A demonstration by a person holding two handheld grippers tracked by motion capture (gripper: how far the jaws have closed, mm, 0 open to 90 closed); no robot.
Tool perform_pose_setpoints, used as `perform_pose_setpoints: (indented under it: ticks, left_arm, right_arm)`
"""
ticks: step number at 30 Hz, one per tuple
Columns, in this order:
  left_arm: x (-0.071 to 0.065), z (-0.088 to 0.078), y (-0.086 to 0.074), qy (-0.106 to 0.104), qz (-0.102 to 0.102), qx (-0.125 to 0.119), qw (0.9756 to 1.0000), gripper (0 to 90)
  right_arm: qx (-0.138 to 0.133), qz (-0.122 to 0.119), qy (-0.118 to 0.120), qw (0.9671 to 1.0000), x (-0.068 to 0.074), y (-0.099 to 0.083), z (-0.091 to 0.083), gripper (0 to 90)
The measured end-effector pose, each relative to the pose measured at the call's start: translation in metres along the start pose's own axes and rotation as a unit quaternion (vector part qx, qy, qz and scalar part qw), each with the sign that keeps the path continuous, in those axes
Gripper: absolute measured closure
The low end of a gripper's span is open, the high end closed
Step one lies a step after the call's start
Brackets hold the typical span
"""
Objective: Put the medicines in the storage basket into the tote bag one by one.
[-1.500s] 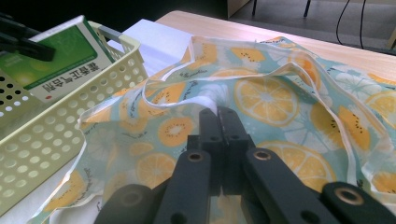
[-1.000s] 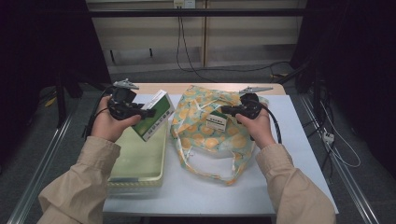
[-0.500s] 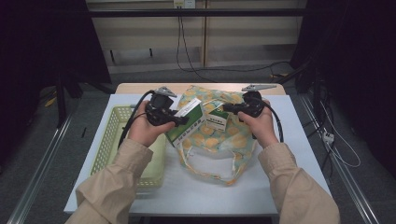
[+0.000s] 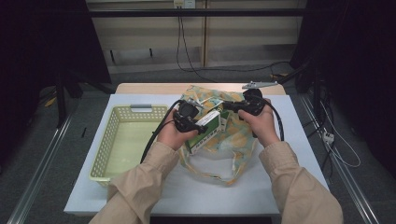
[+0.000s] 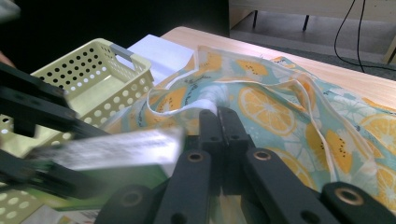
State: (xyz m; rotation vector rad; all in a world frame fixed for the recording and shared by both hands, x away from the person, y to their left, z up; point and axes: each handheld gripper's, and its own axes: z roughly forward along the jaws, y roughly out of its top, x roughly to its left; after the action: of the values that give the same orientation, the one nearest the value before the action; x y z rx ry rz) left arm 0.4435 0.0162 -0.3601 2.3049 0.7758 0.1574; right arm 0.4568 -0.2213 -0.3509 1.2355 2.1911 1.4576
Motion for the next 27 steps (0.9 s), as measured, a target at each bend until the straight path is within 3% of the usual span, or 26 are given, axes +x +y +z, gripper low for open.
perform_pose_setpoints:
  ticks: [3, 4, 7, 9, 14, 18, 22, 24, 27]
  left_arm:
    - [-0.001, 0.013, 0.001, 0.018, -0.002, 0.001, 0.9998, 63.0]
    - [0.001, 0.016, 0.002, 0.015, -0.005, 0.004, 0.9999, 63.0]
    - [0.0, 0.026, 0.007, 0.063, -0.004, -0.002, 0.998, 63.1]
    - [0.002, 0.03, 0.011, 0.062, -0.012, -0.015, 0.9979, 63.1]
    - [0.011, 0.039, 0.015, 0.102, -0.032, -0.049, 0.9931, 63.0]
    - [0.014, 0.042, 0.012, 0.09, -0.035, -0.052, 0.9939, 60.3]
    - [0.01, 0.032, 0.01, 0.103, -0.042, -0.051, 0.9925, 36.6]
    - [0.008, 0.024, 0.008, 0.087, -0.035, -0.043, 0.9946, 33.1]
    - [0.004, 0.011, 0.0, 0.079, -0.032, -0.034, 0.9958, 27.5]
  right_arm:
    - [0.0, 0.0, 0.004, 1.0, 0.001, 0.0, 0.0, 90.0]
    - [0.001, -0.001, 0.005, 1.0, 0.002, 0.0, 0.0, 90.0]
    - [0.002, -0.004, 0.01, 0.9999, 0.004, 0.0, 0.001, 90.0]
    - [0.003, -0.006, 0.012, 0.9999, 0.006, 0.0, 0.0, 90.0]
    - [0.004, -0.006, 0.012, 0.9999, 0.006, -0.001, -0.001, 90.0]
    - [0.005, -0.005, 0.01, 0.9999, 0.004, -0.002, -0.001, 90.0]
    - [0.005, 0.0, 0.009, 0.9999, 0.003, -0.006, 0.001, 90.0]
    - [0.005, 0.002, 0.01, 0.9999, 0.002, -0.007, 0.002, 90.0]
    - [0.006, 0.003, 0.008, 0.9999, 0.001, -0.008, 0.003, 90.0]
